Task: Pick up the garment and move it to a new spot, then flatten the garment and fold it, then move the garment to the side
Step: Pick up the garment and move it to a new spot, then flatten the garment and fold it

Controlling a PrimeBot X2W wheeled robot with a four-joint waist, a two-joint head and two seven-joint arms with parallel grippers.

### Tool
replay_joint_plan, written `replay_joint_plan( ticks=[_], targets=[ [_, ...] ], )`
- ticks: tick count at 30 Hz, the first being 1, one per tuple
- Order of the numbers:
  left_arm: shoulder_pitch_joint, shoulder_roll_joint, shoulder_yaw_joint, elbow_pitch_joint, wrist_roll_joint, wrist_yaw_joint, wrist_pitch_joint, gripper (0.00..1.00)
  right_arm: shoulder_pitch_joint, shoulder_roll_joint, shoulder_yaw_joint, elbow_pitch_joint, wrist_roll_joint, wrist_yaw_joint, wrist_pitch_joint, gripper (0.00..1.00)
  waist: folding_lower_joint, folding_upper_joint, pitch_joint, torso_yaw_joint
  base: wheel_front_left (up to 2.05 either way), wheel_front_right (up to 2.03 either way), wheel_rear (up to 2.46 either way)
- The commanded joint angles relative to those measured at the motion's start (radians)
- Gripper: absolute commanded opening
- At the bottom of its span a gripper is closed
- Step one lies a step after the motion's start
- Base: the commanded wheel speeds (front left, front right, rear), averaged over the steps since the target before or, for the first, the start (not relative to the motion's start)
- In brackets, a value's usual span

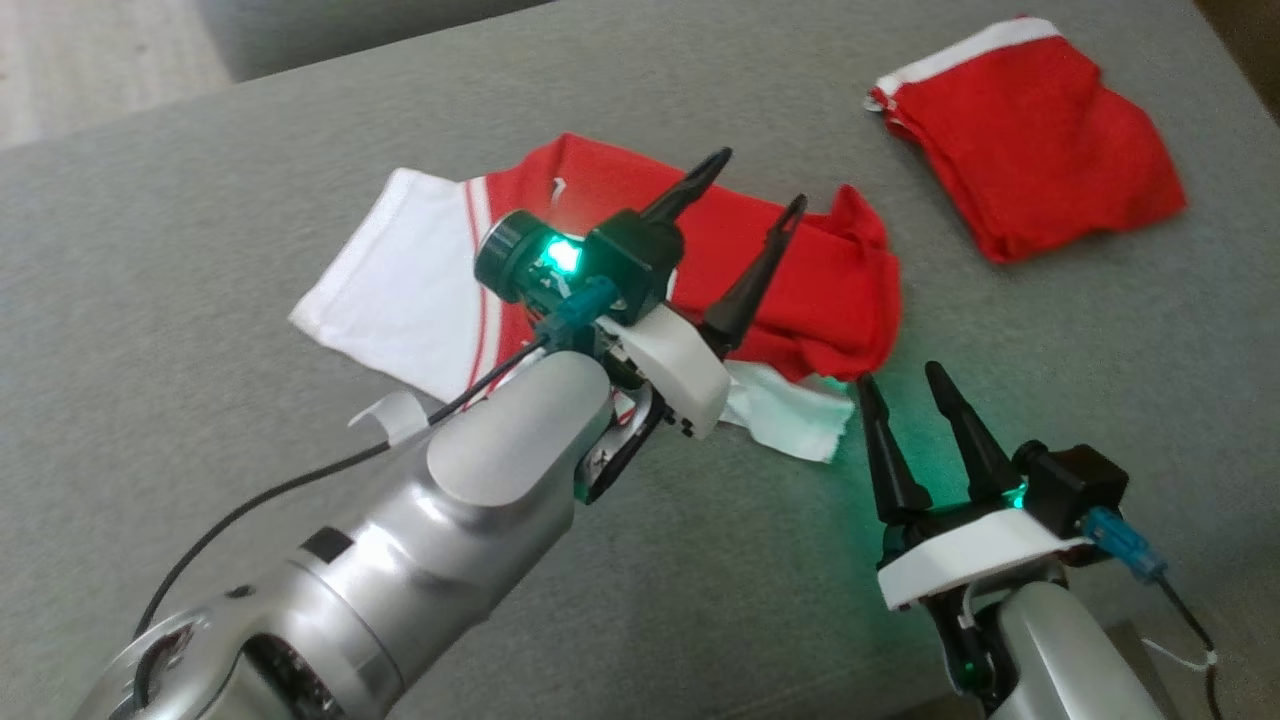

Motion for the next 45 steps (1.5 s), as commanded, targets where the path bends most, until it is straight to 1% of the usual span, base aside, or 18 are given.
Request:
replay_joint_plan(
  ticks=[1,4,7,11,14,17,18,20,24,26,31,36,40,45],
  targets=[
    [-0.058,0.01,0.016,-0.01,-0.009,0.007,-0.018,1.0,-0.03,-0.003,0.013,-0.03,-0.003,-0.001,-0.011,1.0,-0.0001,0.0,-0.013,0.032,0.0,0.0,0.0],
    [-0.05,0.01,0.026,0.015,-0.031,0.019,-0.042,1.0,-0.027,-0.003,-0.004,-0.029,-0.02,-0.001,-0.011,1.0,-0.0001,0.0,-0.03,0.083,0.0,0.0,0.0],
    [-0.024,0.015,0.059,0.042,-0.043,0.031,-0.061,1.0,-0.023,-0.003,-0.027,-0.029,-0.038,-0.001,-0.011,1.0,-0.0001,0.0,-0.053,0.135,0.0,0.0,0.0],
    [0.051,0.06,0.126,0.035,-0.049,0.048,-0.071,1.0,-0.01,-0.003,-0.067,-0.028,-0.059,-0.001,-0.011,1.0,-0.0001,0.0,-0.087,0.197,0.0,0.0,0.0],
    [0.136,0.106,0.202,-0.029,-0.032,0.07,-0.071,1.0,0.001,-0.003,-0.097,-0.031,-0.071,-0.001,-0.011,1.0,-0.0001,0.0,-0.11,0.237,0.0,0.0,0.0],
    [0.249,0.145,0.272,-0.099,-0.008,0.091,-0.071,1.0,0.016,-0.003,-0.116,-0.034,-0.079,-0.001,-0.011,1.0,-0.0001,0.0,-0.13,0.264,0.0,0.0,0.0],
    [0.249,0.145,0.272,-0.099,-0.008,0.091,-0.071,1.0,0.016,-0.003,-0.116,-0.034,-0.079,-0.001,-0.011,1.0,-0.0001,0.0,-0.13,0.264,0.0,0.0,0.0],
    [0.329,0.165,0.312,-0.145,0.017,0.107,-0.072,1.0,0.027,-0.003,-0.122,-0.035,-0.083,-0.001,-0.011,1.0,-0.0001,0.0,-0.143,0.275,0.0,0.0,0.0],
    [0.489,0.175,0.403,-0.221,0.053,0.131,-0.072,1.0,0.047,-0.003,-0.13,-0.039,-0.091,-0.001,-0.011,1.0,-0.0001,0.0,-0.157,0.291,0.0,0.0,0.0],
    [0.553,0.17,0.437,-0.243,0.073,0.134,-0.072,1.0,0.053,-0.003,-0.132,-0.04,-0.095,-0.001,-0.011,1.0,-0.0001,0.0,-0.159,0.295,0.0,0.0,0.0],
    [0.623,0.143,0.493,-0.264,0.124,0.116,-0.072,1.0,0.053,-0.003,-0.131,-0.042,-0.102,-0.001,-0.011,1.0,-0.0001,0.0,-0.153,0.296,0.0,0.0,0.0],
    [0.602,0.115,0.503,-0.244,0.167,0.076,-0.072,1.0,0.044,-0.003,-0.128,-0.046,-0.104,-0.001,-0.011,1.0,-0.0001,0.0,-0.131,0.283,0.0,0.0,0.0],
    [0.55,0.09,0.464,-0.194,0.193,0.035,-0.063,1.0,0.038,-0.003,-0.125,-0.05,-0.105,-0.001,-0.011,1.0,-0.0001,0.0,-0.105,0.26,0.0,0.0,0.0],
    [0.462,0.055,0.378,-0.128,0.223,-0.028,-0.002,1.0,0.022,-0.003,-0.126,-0.059,-0.099,-0.001,-0.011,1.0,-0.0001,0.0,-0.059,0.218,0.0,0.0,0.0]
  ],
)
